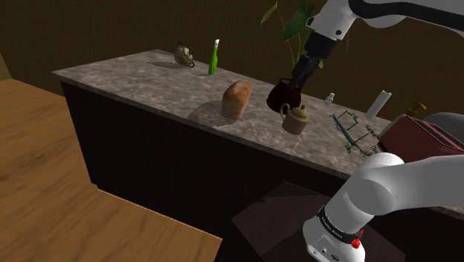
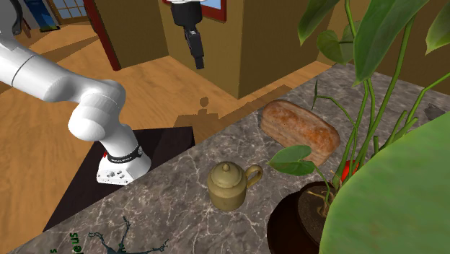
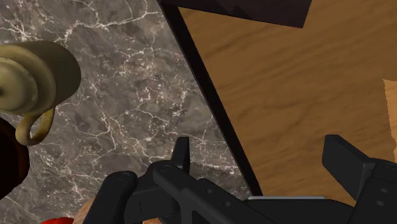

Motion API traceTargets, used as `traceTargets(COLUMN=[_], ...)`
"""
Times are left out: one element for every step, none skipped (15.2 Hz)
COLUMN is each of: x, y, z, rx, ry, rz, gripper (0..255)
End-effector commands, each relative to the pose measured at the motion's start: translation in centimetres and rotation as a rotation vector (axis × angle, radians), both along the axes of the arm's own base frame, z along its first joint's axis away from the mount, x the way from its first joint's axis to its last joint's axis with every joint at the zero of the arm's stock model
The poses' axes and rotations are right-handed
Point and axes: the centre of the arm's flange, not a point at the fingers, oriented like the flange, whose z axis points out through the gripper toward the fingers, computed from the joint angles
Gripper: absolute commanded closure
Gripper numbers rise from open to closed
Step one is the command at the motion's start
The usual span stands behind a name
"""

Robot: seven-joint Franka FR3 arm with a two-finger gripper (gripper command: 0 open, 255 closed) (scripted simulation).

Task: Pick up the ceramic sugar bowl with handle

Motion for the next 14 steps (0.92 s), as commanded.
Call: traceTargets(x=[0.0, 0.5, 1.1, 1.6, 2.2, 2.7, 3.2, 3.8, 4.3, 4.9, 5.4, 6.0, 6.5, 7.0], y=[0.0, -1.0, -2.1, -3.1, -4.2, -5.2, -6.2, -7.3, -8.3, -9.3, -10.4, -11.4, -12.5, -13.5], z=[0.0, -0.6, -1.2, -1.9, -2.5, -3.1, -3.7, -4.3, -4.9, -5.6, -6.2, -6.8, -7.4, -8.0], rx=[0.000, -0.001, -0.001, -0.002, -0.003, -0.004, -0.004, -0.005, -0.006, -0.006, -0.007, -0.008, -0.009, -0.009], ry=[0.000, 0.002, 0.004, 0.006, 0.008, 0.010, 0.012, 0.014, 0.016, 0.018, 0.020, 0.022, 0.024, 0.026], rz=[0.000, 0.001, 0.003, 0.004, 0.006, 0.007, 0.009, 0.010, 0.011, 0.013, 0.014, 0.016, 0.017, 0.019], gripper=[0, 0, 0, 0, 0, 0, 0, 0, 0, 0, 0, 0, 0, 0])
